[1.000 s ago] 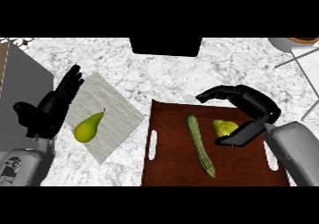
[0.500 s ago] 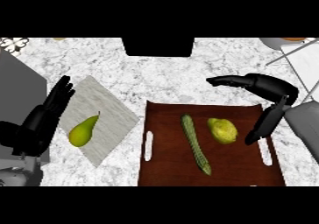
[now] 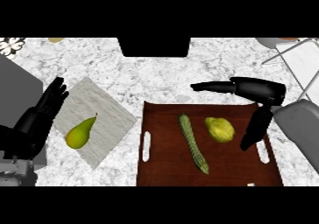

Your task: Pick the squash from the tray and place it in the tiered shelf

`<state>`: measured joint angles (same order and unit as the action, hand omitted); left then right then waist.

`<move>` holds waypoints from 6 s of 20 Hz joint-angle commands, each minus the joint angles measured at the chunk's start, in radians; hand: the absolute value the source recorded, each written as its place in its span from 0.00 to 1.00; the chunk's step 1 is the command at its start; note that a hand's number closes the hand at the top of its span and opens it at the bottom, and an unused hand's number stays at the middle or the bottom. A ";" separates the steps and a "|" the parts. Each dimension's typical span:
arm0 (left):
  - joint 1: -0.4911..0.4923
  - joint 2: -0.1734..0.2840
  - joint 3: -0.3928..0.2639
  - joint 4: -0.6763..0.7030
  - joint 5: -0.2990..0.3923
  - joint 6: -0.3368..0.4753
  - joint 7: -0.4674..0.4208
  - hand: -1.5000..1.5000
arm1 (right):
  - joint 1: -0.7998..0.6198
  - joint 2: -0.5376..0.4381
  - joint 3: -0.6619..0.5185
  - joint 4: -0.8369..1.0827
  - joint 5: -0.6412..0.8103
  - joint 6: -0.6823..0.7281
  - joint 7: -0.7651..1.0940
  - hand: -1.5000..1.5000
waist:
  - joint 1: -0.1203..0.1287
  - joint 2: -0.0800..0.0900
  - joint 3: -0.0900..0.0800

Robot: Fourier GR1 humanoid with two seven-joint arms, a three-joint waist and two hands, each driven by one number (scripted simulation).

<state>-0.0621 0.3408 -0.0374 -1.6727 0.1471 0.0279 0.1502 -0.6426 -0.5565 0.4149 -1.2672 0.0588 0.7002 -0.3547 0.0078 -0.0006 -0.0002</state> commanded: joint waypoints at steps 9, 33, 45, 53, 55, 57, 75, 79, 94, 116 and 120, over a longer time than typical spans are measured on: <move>-0.065 -0.023 0.045 0.034 -0.011 -0.024 0.036 0.50 | 0.071 0.096 0.093 -0.174 0.294 -0.048 0.105 0.00 | -0.010 0.000 0.000; -0.049 -0.092 0.061 -0.033 -0.096 -0.048 0.082 0.50 | 0.108 0.222 0.145 -0.115 0.762 -0.035 0.132 0.00 | -0.003 0.001 0.000; -0.053 -0.088 0.136 0.068 -0.080 -0.127 0.000 0.50 | 0.136 0.253 0.092 -0.064 0.891 0.034 0.081 0.00 | -0.007 0.001 0.000; 0.004 -0.157 0.081 -0.056 -0.137 -0.083 0.062 0.50 | 0.164 0.274 0.092 0.016 1.019 -0.036 0.021 0.00 | -0.006 0.000 0.000; -0.036 -0.117 0.129 0.074 -0.119 -0.142 -0.042 0.50 | 0.122 0.335 0.090 0.084 1.029 -0.032 0.021 0.00 | -0.005 0.001 0.000; 0.014 -0.132 0.114 -0.022 -0.113 -0.129 0.013 0.50 | 0.086 0.327 0.097 0.240 1.063 -0.103 -0.046 0.00 | 0.002 0.002 0.000; -0.037 -0.140 0.127 -0.010 -0.142 -0.124 0.050 0.50 | 0.129 0.409 0.031 0.416 1.165 -0.437 -0.141 1.00 | 0.001 0.003 0.001; 0.001 -0.144 0.124 -0.039 -0.118 -0.151 0.059 0.50 | 0.138 0.413 0.013 0.419 1.180 -0.531 -0.183 1.00 | 0.001 0.002 0.001; -0.004 -0.148 0.156 -0.014 -0.135 -0.117 0.047 0.50 | 0.025 0.361 -0.552 0.398 0.939 -0.677 0.235 1.00 | -0.097 0.002 -0.002; -0.068 -0.160 0.081 -0.031 -0.144 -0.158 0.043 0.50 | -0.379 0.100 -0.877 0.457 1.531 -1.176 1.612 1.00 | 0.102 0.055 -0.012; -0.093 -0.182 0.055 -0.023 -0.141 -0.163 0.038 0.50 | -0.469 0.061 -0.887 0.506 1.665 -1.143 1.709 1.00 | 0.128 0.061 -0.008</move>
<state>-0.1336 0.1788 0.0402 -1.7041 0.0045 -0.1321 0.1881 -1.0199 -0.4446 -0.4685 -0.8003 1.5912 -0.4280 1.1078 0.1142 0.0574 -0.0069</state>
